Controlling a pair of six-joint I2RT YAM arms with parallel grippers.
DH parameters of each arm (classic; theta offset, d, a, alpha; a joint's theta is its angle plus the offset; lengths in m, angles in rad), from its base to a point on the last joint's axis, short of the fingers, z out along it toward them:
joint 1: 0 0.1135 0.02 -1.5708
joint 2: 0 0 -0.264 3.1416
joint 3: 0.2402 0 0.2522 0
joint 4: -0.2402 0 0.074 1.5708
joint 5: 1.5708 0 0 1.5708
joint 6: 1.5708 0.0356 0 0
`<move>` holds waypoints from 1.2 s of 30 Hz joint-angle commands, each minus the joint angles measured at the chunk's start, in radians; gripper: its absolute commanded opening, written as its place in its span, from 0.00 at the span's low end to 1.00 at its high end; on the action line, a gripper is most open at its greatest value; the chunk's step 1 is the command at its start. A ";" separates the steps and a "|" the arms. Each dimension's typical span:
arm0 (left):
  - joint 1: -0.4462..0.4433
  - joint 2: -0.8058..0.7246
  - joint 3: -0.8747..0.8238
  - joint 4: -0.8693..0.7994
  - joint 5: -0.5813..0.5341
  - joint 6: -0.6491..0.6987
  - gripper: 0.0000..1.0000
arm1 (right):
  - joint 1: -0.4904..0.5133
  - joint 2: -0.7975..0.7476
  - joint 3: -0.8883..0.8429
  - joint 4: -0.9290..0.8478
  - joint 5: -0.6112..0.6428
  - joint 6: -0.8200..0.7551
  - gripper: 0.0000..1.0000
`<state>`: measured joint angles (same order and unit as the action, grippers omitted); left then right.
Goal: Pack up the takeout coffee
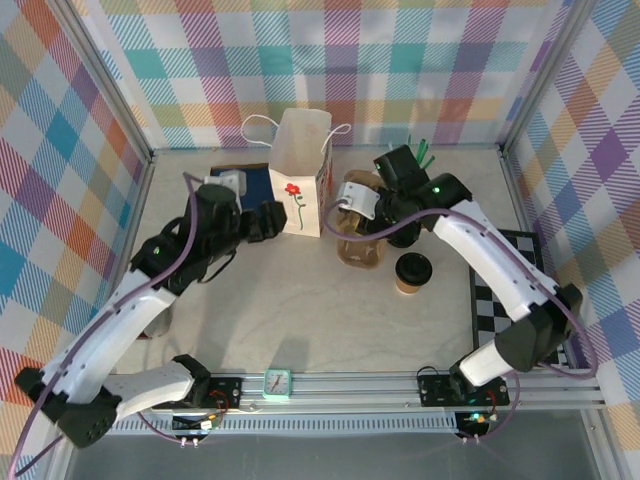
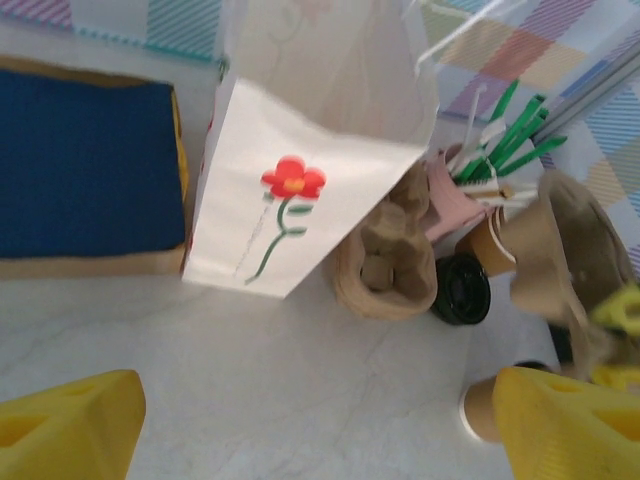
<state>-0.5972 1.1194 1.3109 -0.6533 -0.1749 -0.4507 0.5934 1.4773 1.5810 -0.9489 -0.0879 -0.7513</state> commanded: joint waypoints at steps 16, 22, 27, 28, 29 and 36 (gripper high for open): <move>0.233 0.650 0.671 -0.230 0.075 0.136 0.86 | 0.020 -0.234 -0.096 0.093 -0.150 0.188 0.27; 0.266 0.750 0.754 -0.260 0.105 0.138 0.77 | 0.026 -0.260 -0.097 0.093 -0.140 0.187 0.26; 0.270 0.805 0.777 -0.271 0.124 0.146 0.56 | 0.030 -0.277 -0.093 0.095 -0.137 0.188 0.25; 0.270 0.815 0.783 -0.278 0.123 0.146 0.51 | 0.031 -0.281 -0.094 0.097 -0.135 0.188 0.25; 0.270 0.819 0.786 -0.279 0.128 0.146 0.47 | 0.031 -0.283 -0.094 0.100 -0.132 0.188 0.25; 0.270 0.820 0.797 -0.283 0.163 0.138 0.22 | 0.040 -0.288 -0.099 0.104 -0.136 0.193 0.23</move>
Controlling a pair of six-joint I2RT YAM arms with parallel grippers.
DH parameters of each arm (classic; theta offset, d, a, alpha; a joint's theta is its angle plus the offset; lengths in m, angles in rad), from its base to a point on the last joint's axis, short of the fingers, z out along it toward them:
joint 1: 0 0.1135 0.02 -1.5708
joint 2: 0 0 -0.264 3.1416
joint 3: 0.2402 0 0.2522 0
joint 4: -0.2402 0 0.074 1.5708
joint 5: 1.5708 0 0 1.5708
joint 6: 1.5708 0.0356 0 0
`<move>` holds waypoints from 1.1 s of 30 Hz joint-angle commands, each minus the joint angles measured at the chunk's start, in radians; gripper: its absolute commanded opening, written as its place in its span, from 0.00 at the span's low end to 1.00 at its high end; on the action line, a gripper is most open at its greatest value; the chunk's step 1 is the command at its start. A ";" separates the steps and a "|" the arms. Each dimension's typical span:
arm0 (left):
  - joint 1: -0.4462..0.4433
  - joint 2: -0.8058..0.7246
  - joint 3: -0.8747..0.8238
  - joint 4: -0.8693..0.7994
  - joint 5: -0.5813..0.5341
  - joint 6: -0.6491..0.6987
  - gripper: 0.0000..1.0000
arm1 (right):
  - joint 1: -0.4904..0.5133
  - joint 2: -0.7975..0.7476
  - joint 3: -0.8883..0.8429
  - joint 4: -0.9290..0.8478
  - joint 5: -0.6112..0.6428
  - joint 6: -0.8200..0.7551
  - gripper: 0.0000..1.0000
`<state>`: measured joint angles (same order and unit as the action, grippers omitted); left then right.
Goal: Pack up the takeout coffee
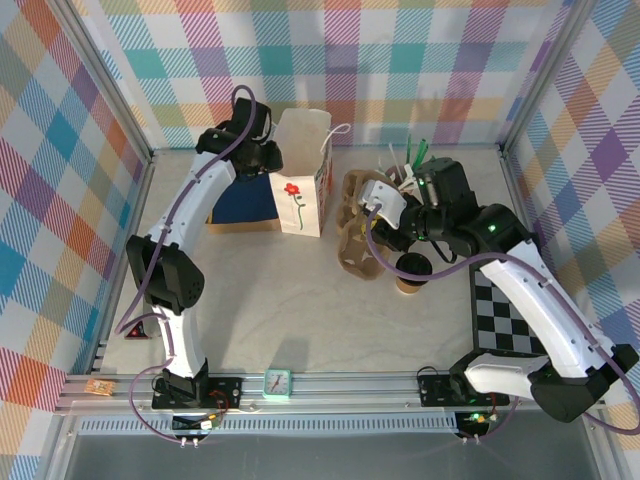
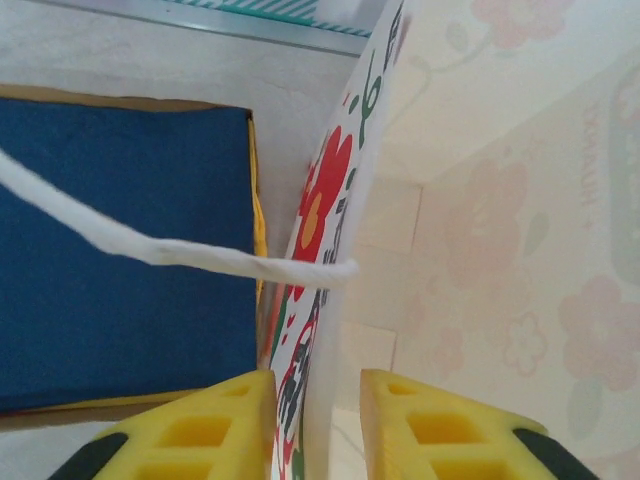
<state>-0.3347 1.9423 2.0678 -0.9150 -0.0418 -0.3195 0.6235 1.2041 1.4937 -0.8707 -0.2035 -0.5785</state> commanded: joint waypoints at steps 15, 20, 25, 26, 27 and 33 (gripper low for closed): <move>-0.026 -0.098 0.030 -0.120 0.010 -0.016 0.00 | 0.036 -0.048 -0.019 0.028 0.007 0.038 0.20; -0.070 -0.214 -0.099 -0.108 -0.032 -0.060 0.00 | 0.040 -0.069 -0.002 0.015 0.015 0.040 0.20; -0.136 -0.355 -0.260 -0.075 -0.082 -0.117 0.02 | 0.042 -0.092 0.018 0.005 0.004 0.046 0.19; -0.150 -0.381 -0.288 -0.074 -0.091 -0.132 0.02 | 0.043 -0.094 0.022 0.003 -0.001 0.050 0.19; -0.167 -0.409 -0.322 -0.072 -0.100 -0.146 0.02 | 0.044 -0.096 0.026 0.002 -0.006 0.052 0.18; -0.289 -0.578 -0.520 -0.035 -0.214 -0.296 0.02 | 0.060 -0.103 0.022 0.006 0.009 0.068 0.17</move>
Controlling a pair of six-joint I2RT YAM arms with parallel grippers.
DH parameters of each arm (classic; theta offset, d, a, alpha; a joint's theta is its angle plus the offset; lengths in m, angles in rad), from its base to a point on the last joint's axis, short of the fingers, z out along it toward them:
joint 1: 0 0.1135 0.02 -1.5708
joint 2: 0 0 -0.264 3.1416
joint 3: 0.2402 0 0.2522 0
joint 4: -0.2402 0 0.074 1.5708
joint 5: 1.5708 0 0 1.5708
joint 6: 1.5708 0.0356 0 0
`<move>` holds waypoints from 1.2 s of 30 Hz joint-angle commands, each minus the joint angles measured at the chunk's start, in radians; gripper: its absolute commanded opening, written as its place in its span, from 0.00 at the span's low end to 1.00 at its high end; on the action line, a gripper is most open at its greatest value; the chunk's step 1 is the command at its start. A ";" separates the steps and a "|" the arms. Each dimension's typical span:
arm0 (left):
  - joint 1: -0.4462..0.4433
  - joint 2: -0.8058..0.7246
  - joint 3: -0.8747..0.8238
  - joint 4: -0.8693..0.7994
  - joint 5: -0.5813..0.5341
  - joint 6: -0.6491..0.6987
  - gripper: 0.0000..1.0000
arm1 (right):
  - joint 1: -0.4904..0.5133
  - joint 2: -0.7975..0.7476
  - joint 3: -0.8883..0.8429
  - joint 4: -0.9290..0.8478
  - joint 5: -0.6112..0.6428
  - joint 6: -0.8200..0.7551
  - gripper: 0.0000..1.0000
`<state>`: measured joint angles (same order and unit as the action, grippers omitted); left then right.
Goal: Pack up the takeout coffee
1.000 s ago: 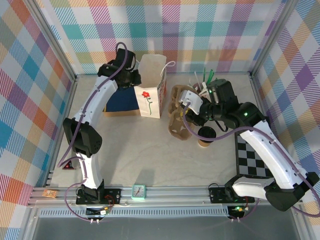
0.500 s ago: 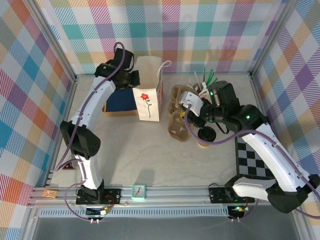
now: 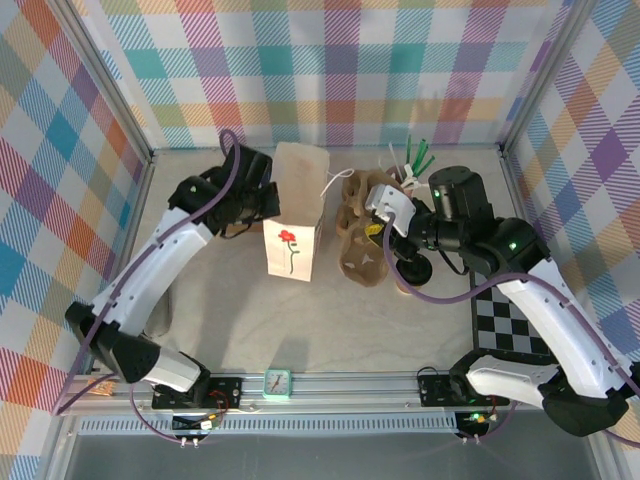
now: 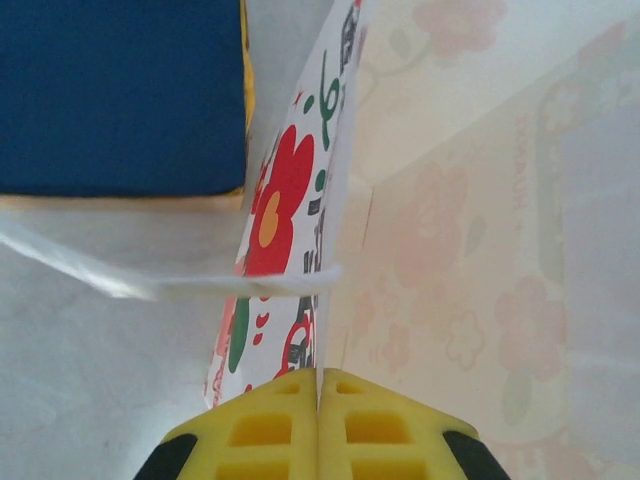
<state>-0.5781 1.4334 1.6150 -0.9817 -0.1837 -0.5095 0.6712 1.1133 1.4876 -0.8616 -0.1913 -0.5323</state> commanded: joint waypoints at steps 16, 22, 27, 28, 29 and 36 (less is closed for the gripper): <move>-0.310 -0.279 -0.283 0.064 -0.266 -0.480 0.01 | 0.033 -0.050 0.108 -0.046 0.031 0.008 0.17; -0.387 -0.279 -0.318 0.088 -0.310 -0.578 0.01 | 0.034 -0.052 0.145 -0.065 0.060 0.012 0.17; -0.443 -0.256 -0.299 0.055 -0.355 -0.632 0.00 | 0.034 -0.053 0.179 -0.082 0.091 0.000 0.17; -0.446 -0.255 -0.299 0.056 -0.353 -0.641 0.00 | 0.034 -0.055 0.181 -0.083 0.093 -0.002 0.17; -0.451 -0.254 -0.301 0.057 -0.353 -0.651 0.00 | 0.034 -0.055 0.183 -0.083 0.097 -0.003 0.17; -0.502 -0.229 -0.292 0.045 -0.346 -0.722 0.00 | 0.036 -0.041 0.200 -0.096 0.105 -0.005 0.16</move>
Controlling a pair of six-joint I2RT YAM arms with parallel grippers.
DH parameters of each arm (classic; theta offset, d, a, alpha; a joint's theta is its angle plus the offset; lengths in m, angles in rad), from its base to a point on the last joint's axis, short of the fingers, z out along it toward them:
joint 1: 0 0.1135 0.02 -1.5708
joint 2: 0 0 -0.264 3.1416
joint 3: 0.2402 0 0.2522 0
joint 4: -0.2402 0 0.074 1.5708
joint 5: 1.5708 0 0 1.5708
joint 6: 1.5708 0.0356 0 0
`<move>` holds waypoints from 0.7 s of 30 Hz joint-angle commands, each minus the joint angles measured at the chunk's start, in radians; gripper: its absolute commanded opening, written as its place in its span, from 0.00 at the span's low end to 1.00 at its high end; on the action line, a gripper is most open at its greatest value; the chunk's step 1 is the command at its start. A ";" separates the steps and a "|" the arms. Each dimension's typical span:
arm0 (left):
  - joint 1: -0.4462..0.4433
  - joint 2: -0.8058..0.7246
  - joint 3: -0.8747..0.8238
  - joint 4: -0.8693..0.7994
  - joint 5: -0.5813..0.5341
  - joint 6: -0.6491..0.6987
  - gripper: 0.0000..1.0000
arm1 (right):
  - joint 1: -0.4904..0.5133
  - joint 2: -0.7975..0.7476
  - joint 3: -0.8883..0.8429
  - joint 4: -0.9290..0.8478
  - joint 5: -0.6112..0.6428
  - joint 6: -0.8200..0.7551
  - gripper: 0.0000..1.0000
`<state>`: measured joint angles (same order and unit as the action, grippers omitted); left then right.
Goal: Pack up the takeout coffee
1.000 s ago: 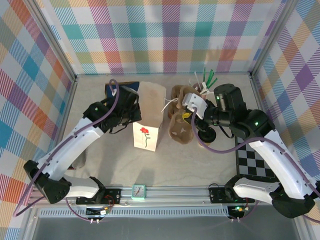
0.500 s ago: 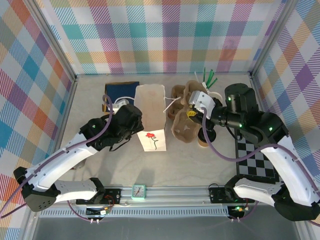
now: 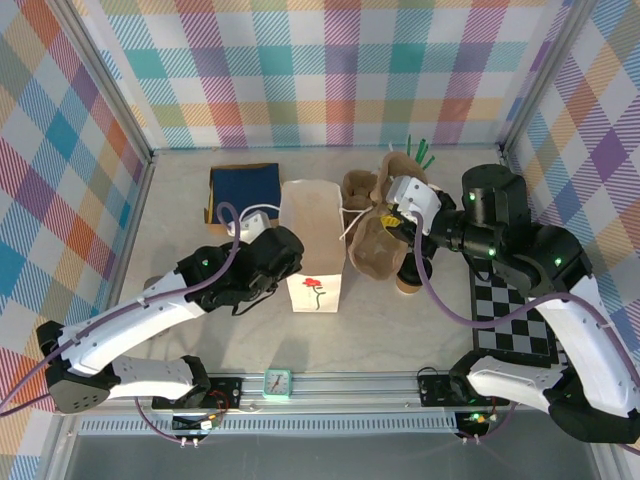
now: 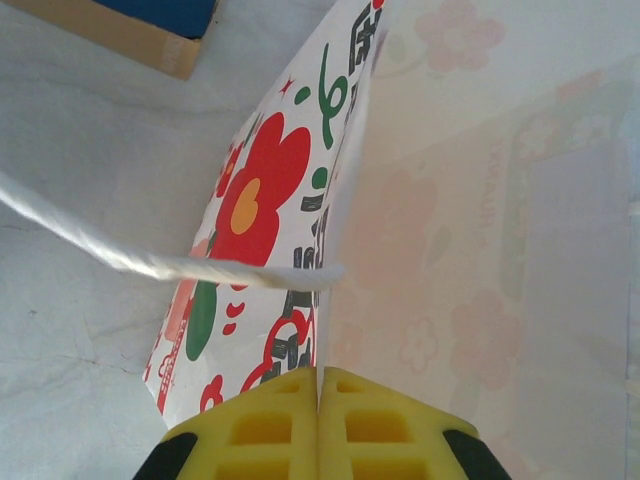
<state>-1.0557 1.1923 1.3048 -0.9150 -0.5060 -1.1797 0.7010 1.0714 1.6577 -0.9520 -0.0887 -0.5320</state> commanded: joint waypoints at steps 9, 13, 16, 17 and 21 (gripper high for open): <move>-0.082 0.011 0.024 -0.027 -0.027 -0.089 0.04 | 0.008 0.031 0.104 -0.019 -0.024 -0.021 0.17; -0.099 0.007 0.031 0.000 -0.006 -0.047 0.32 | 0.014 0.048 0.110 -0.018 -0.043 -0.017 0.17; -0.130 0.018 0.071 -0.040 -0.039 -0.037 0.53 | 0.018 0.049 0.102 -0.008 -0.043 -0.016 0.17; -0.138 0.018 0.081 -0.047 -0.047 -0.032 0.57 | 0.020 0.051 0.102 -0.007 -0.045 -0.015 0.17; -0.156 0.008 0.106 -0.047 -0.070 0.000 0.59 | 0.030 0.073 0.126 -0.020 -0.051 -0.025 0.17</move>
<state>-1.1965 1.2125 1.3735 -0.9329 -0.5274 -1.2125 0.7197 1.1316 1.7527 -0.9676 -0.1143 -0.5388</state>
